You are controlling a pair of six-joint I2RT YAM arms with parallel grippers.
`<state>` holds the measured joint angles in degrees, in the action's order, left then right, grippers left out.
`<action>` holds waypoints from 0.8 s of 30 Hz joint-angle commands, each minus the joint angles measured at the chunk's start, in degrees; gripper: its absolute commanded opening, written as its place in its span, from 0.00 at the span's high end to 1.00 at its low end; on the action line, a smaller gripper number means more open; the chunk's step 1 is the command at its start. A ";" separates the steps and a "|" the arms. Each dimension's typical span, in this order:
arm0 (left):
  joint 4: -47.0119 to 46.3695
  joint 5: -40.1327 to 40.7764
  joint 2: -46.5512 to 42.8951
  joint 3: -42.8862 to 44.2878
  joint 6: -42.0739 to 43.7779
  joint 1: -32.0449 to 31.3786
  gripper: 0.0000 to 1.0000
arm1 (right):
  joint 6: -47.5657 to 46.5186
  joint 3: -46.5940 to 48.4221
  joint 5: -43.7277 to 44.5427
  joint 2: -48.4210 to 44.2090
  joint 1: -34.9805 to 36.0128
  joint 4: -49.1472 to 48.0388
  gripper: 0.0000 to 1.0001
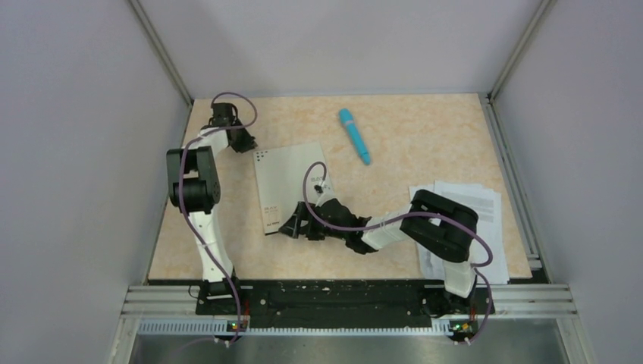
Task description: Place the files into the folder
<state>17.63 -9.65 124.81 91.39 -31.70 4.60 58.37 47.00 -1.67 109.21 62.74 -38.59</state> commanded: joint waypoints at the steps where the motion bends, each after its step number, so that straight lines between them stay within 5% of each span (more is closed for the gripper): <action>1: 1.46 0.53 -1.63 -5.31 -3.11 0.06 0.81 | 6.23 0.40 3.45 1.85 0.56 -4.47 0.10; 12: -1.31 0.98 -9.49 -18.30 -6.25 0.03 0.96 | 14.92 -5.30 6.90 0.94 -1.62 -10.09 0.08; 24: -2.02 2.66 -17.67 -28.22 -9.20 -0.12 1.00 | 21.65 -15.57 9.73 -3.01 -2.58 -17.57 0.08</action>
<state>8.16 -6.28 109.89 67.22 -39.48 5.23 78.00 34.28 3.55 107.42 61.30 -54.02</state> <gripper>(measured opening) 0.010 0.917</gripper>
